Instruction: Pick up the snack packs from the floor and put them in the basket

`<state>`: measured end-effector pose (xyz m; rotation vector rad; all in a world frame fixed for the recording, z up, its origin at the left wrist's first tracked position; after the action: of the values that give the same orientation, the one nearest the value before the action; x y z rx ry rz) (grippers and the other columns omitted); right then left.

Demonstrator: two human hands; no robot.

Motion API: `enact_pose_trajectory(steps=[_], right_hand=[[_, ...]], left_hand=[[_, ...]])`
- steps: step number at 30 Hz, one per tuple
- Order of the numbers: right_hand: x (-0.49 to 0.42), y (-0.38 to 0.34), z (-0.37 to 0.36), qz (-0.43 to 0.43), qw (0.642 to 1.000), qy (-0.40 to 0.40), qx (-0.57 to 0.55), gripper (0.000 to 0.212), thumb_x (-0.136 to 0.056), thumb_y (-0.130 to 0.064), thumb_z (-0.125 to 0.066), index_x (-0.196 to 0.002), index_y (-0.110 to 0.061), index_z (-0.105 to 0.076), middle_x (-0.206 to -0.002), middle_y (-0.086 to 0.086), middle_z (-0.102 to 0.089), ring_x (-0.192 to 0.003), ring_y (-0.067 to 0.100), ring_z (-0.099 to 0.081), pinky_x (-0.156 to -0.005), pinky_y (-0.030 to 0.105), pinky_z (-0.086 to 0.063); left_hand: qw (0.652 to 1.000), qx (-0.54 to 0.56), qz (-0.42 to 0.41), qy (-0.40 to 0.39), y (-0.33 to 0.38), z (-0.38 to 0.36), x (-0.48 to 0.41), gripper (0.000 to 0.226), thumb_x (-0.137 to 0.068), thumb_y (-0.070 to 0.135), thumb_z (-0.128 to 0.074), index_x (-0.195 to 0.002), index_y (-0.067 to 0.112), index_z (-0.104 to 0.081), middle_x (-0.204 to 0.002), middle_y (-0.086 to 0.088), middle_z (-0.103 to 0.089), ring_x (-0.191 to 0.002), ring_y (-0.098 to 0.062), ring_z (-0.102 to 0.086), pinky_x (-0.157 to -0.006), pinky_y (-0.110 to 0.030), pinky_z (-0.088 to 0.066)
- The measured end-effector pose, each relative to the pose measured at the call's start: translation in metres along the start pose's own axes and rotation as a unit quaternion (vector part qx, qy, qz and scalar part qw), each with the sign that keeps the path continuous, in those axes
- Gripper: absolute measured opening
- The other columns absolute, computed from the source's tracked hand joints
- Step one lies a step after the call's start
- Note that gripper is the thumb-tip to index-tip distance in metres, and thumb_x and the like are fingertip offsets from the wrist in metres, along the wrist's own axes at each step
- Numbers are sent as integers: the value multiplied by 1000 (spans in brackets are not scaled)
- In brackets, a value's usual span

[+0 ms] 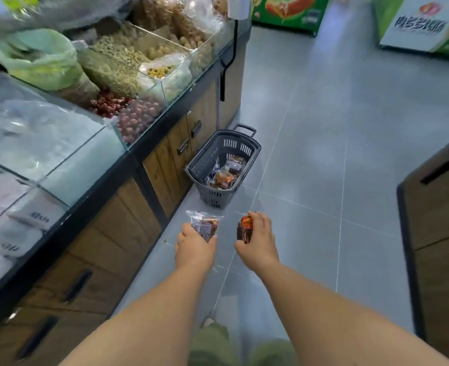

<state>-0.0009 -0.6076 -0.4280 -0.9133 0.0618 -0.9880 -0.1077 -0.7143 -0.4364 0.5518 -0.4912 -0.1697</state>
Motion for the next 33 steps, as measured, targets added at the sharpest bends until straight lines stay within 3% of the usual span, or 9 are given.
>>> enact_pose_trajectory(steps=[9, 13, 16, 22, 33], right_hand=[[-86, -15, 18, -9, 1000, -1, 15, 75, -83, -17, -61, -147, -29, -23, -153, -12, -9, -130, 26, -34, -109, 38, -37], [-131, -19, 29, 11, 1000, -22, 13, 71, -83, -16, -63, -141, -37, -28, -153, -12, 3, -135, 27, -31, -102, 32, -44], [-178, -19, 49, 14, 999, -37, 25, 70, -84, -16, -64, -141, -37, -29, -152, -10, 1, -134, 26, -33, -98, 29, -45], [-285, -20, 98, 63, 994, -71, 46, 71, -79, -16, -62, -140, -36, -32, -149, -13, -3, -130, 27, -38, -101, 40, -46], [-420, -31, 136, 83, 984, -145, 67, 72, -79, -16, -65, -140, -38, -32, -145, -19, -2, -128, 27, -38, -94, 41, -52]], left_hand=[[999, -27, 11, -22, 58, -7, -79, 71, -85, 44, -63, -137, 12, -28, -135, -13, -42, -123, -32, -45, -101, -45, -41], [998, -4, 54, -20, 82, -22, -118, 70, -82, 46, -66, -132, 13, -30, -132, -13, -46, -117, -32, -51, -97, -48, -46], [997, 1, 73, -21, 114, -39, -141, 68, -83, 46, -64, -133, 13, -30, -133, -12, -46, -118, -32, -51, -97, -47, -46], [994, 57, 92, 3, 194, -67, -189, 65, -83, 43, -66, -129, 9, -36, -131, -13, -48, -117, -33, -52, -97, -46, -46], [977, 102, 183, 41, 275, -95, -259, 65, -86, 38, -66, -131, 5, -34, -133, -17, -45, -117, -37, -51, -92, -45, -47]])
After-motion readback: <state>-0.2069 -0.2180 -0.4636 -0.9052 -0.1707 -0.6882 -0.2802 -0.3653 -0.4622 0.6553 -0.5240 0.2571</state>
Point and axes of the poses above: each hand's wrist, its own x-axis away from the middle knuckle, its own z-axis out of the back of the hand, y = z × x, the point moved 3 cm from there along -x, towards the middle knuckle
